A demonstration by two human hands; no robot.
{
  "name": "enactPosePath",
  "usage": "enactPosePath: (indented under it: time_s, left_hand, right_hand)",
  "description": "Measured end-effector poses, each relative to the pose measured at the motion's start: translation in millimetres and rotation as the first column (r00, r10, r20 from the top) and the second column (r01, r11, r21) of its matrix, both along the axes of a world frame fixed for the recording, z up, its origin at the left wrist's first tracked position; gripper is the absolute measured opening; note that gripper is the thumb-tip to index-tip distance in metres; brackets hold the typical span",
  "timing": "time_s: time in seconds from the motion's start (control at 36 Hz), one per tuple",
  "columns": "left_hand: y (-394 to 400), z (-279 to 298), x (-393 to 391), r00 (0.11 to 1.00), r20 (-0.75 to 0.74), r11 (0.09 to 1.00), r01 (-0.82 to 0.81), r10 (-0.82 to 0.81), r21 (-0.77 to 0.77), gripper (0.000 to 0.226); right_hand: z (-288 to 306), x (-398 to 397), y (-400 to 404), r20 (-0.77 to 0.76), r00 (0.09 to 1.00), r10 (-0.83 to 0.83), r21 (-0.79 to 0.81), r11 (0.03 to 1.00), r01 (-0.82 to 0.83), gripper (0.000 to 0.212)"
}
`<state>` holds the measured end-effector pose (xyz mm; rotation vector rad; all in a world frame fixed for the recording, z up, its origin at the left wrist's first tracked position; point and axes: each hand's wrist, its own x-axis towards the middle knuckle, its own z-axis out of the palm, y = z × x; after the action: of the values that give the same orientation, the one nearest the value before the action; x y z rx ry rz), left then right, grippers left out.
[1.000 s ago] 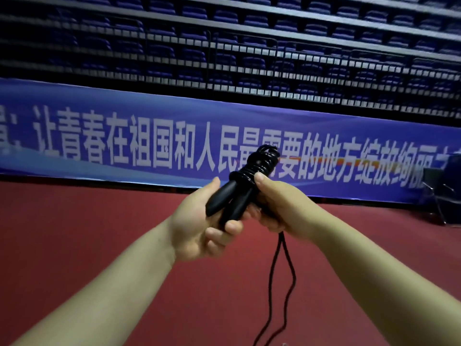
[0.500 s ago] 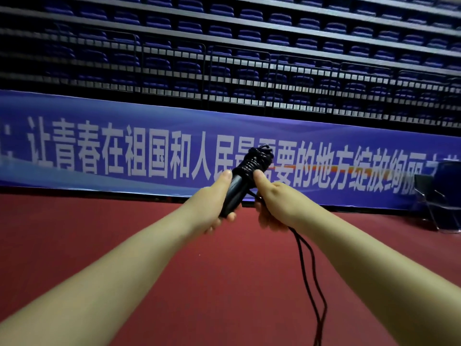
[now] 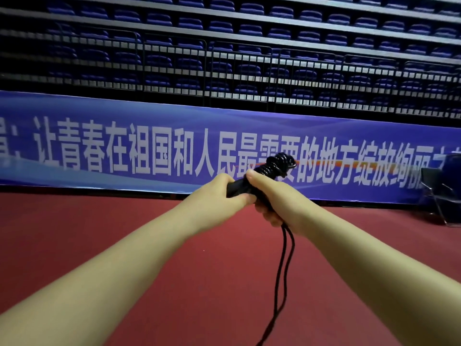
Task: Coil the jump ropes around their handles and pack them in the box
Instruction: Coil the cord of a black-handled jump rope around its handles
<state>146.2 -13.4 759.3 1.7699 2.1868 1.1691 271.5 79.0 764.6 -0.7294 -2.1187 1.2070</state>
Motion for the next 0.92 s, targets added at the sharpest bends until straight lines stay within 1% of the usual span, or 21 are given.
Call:
enactPosePath:
  time_s: [0.08,0.11,0.14,0.17,0.19,0.22,0.28,0.33,0.36,0.44,0.47,0.53,0.56,0.58,0.61,0.67,0.69,0.72,0.78,0.83,0.92]
  left_hand:
    - [-1.0,3.3,0.2,0.993,0.079,0.995,0.086,-0.089,0.046,0.035]
    - [-3.1,4.0,2.2,0.982,0.124,0.989,0.14,-0.145,0.053,0.034]
    - [-6.0,4.3,4.7,0.953,0.202,0.974,0.219,-0.226,0.058,0.032]
    - [-8.4,4.5,6.0,0.897,0.313,0.95,0.306,-0.311,0.066,0.029]
    - [-10.4,4.4,5.9,0.817,0.433,0.919,0.388,-0.381,0.075,0.028]
    - [-13.6,3.8,4.9,0.723,0.548,0.885,0.459,-0.42,0.073,0.032]
    - [-15.9,0.3,-2.1,0.526,0.722,0.803,0.592,-0.45,0.069,0.057]
    - [-16.2,-6.1,-6.3,0.343,0.827,0.725,0.68,-0.445,0.109,0.075]
    - [-15.6,-10.1,-6.2,0.278,0.856,0.697,0.705,-0.436,0.126,0.081]
    - [-16.9,-19.2,4.2,0.194,0.895,0.655,0.744,-0.402,0.133,0.09]
    - [-17.4,-20.9,9.0,0.152,0.907,0.635,0.759,-0.394,0.148,0.088]
    - [-18.4,-21.2,18.5,0.088,0.916,0.612,0.768,-0.391,0.187,0.083]
    - [-17.8,-21.0,21.5,0.081,0.916,0.623,0.757,-0.392,0.199,0.079]
    - [-16.3,-21.1,22.9,0.094,0.916,0.647,0.736,-0.391,0.201,0.076]
    - [-15.2,-20.9,23.0,0.114,0.916,0.674,0.713,-0.386,0.195,0.074]
    - [-12.3,-22.1,19.8,0.172,0.913,0.724,0.669,-0.37,0.168,0.078]
    - [-10.6,-22.7,17.6,0.212,0.905,0.749,0.645,-0.368,0.153,0.08]
    - [-9.0,-22.9,16.1,0.267,0.89,0.777,0.614,-0.368,0.137,0.081]
    - [-4.4,-25.3,14.7,0.425,0.83,0.849,0.519,-0.361,0.104,0.077]
    - [-1.5,-28.5,13.3,0.576,0.75,0.905,0.42,-0.325,0.07,0.071]
    - [1.4,-33.2,11.7,0.715,0.645,0.943,0.331,-0.27,0.029,0.069]
  right_hand:
    - [-3.2,-0.8,-2.5,-0.122,0.991,0.045,-0.007,0.999,-0.046,0.038]
    - [-4.8,-1.5,-3.2,-0.153,0.986,0.059,-0.018,0.998,-0.063,0.036]
    - [-6.5,-2.0,-4.0,-0.184,0.98,0.076,-0.043,0.995,-0.085,0.035]
    - [-8.1,-2.2,-5.4,-0.219,0.971,0.093,-0.073,0.991,-0.111,0.033]
    - [-9.7,-2.0,-5.8,-0.263,0.959,0.108,-0.101,0.985,-0.139,0.032]
    - [-11.6,-2.1,-6.6,-0.307,0.944,0.12,-0.119,0.979,-0.164,0.029]
    - [-14.3,-1.1,-5.8,-0.388,0.911,0.142,-0.111,0.974,-0.2,0.026]
    - [-16.0,1.2,-4.0,-0.424,0.884,0.195,-0.082,0.964,-0.252,0.033]
    - [-16.2,2.2,-4.5,-0.428,0.874,0.23,-0.069,0.956,-0.285,0.036]
    - [-16.8,3.8,-9.7,-0.409,0.855,0.317,-0.007,0.936,-0.351,0.028]
    - [-16.4,3.6,-12.4,-0.396,0.858,0.328,0.012,0.936,-0.352,0.032]
    - [-17.2,3.6,-13.6,-0.359,0.879,0.312,0.073,0.949,-0.307,0.054]
    - [-16.8,4.5,-13.9,-0.346,0.898,0.273,0.095,0.962,-0.256,0.066]
    - [-16.7,5.8,-13.1,-0.322,0.917,0.238,0.112,0.971,-0.212,0.074]
    - [-16.8,7.0,-12.2,-0.292,0.931,0.221,0.125,0.973,-0.192,0.073]
    - [-17.1,9.4,-11.3,-0.235,0.95,0.206,0.153,0.973,-0.173,0.053]
    - [-17.8,9.8,-9.9,-0.199,0.963,0.183,0.183,0.972,-0.147,0.046]
    - [-18.9,9.5,-8.4,-0.154,0.979,0.133,0.232,0.968,-0.095,0.046]
    - [-23.7,7.2,-5.5,-0.075,0.997,0.022,0.344,0.939,0.005,0.052]
    - [-29.3,6.8,-4.6,-0.023,0.999,-0.027,0.369,0.929,0.034,0.057]
    - [-37.4,3.1,-5.5,0.031,0.999,-0.044,0.379,0.925,0.029,0.053]
